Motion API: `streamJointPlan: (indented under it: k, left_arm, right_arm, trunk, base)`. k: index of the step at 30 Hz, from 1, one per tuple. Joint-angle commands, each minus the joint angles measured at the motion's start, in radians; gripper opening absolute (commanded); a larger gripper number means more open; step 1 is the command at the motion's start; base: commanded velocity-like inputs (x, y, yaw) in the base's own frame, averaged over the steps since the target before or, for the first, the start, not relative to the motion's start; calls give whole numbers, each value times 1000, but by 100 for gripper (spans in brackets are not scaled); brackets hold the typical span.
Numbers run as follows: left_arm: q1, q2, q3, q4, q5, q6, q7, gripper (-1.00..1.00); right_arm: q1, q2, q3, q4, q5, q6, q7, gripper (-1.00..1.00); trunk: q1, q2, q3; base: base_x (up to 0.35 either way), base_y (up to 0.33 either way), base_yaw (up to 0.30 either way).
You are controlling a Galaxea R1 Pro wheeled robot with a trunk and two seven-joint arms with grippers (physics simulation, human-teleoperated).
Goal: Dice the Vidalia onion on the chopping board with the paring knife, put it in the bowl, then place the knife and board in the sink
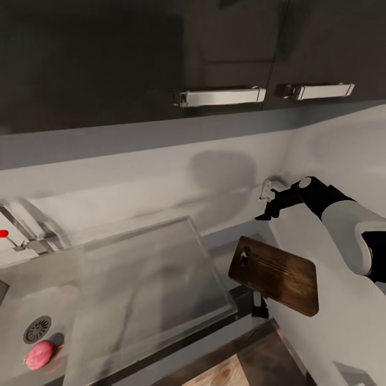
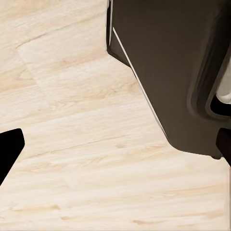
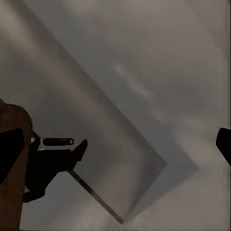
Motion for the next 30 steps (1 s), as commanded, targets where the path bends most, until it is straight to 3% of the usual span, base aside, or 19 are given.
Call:
streamJointPlan:
  k: [1,30]
  left_arm:
    - [-1,0,2,2,5,-6,-1,100]
    - [-1,2,2,2,5,-6,-1,100]
  right_arm:
    - [-1,-1,8,-1,2,-10,0,100]
    - [-1,8,8,8,17,-10,0,100]
  trunk:
    - [1,-2,-2]
    - [1,-2,-2]
  base:
    - [106,-104,0]
    - [6,-5,0]
